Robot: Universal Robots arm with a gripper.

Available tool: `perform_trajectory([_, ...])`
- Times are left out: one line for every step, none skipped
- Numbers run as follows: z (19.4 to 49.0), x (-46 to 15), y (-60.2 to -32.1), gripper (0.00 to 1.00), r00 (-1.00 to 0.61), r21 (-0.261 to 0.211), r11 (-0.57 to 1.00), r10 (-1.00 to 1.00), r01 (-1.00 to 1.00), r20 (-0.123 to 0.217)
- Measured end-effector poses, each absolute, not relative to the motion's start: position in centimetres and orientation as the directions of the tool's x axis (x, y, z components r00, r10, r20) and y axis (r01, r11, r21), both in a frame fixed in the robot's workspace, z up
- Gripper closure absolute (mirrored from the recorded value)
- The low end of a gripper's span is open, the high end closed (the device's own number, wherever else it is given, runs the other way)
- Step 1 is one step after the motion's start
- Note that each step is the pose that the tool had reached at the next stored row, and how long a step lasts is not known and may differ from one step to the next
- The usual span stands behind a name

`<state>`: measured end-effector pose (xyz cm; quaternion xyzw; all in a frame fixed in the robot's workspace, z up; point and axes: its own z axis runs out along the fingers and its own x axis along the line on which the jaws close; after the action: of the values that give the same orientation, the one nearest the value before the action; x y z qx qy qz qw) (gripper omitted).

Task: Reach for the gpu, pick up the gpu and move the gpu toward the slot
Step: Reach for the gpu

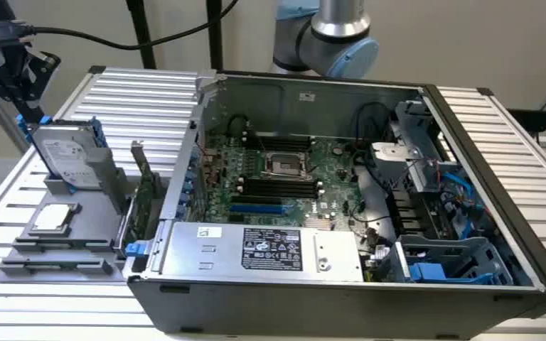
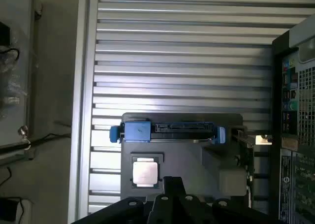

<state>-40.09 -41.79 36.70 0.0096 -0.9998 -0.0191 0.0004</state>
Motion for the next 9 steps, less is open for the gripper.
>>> perform_trajectory([36.71, -40.09, -41.79, 0.89, -1.000, 0.038, 0.999, -0.019, -0.019, 0.001])
perform_trajectory([36.70, -40.09, -41.79, 0.89, -1.000, 0.038, 0.999, -0.019, -0.019, 0.000])
perform_trajectory([36.70, -40.09, -41.79, 0.89, -1.000, 0.038, 0.999, -0.019, -0.019, 0.000])
perform_trajectory([36.70, -40.09, -41.79, 0.89, -1.000, 0.038, 0.999, -0.019, -0.019, 0.000])
perform_trajectory([36.70, -40.09, -41.79, 0.89, -1.000, 0.038, 0.999, -0.019, -0.019, 0.001])
perform_trajectory([36.70, -40.09, -41.79, 0.89, -1.000, 0.038, 0.999, -0.019, -0.019, 0.000])
perform_trajectory([36.70, -40.09, -41.79, 0.89, -1.000, 0.038, 0.999, -0.019, -0.019, 0.000])
perform_trajectory([36.70, -40.09, -41.79, 0.89, -1.000, 0.038, 0.999, -0.019, -0.019, 0.000])
perform_trajectory([36.70, -40.09, -41.79, 0.89, -1.000, 0.038, 0.999, -0.019, -0.019, 0.000])
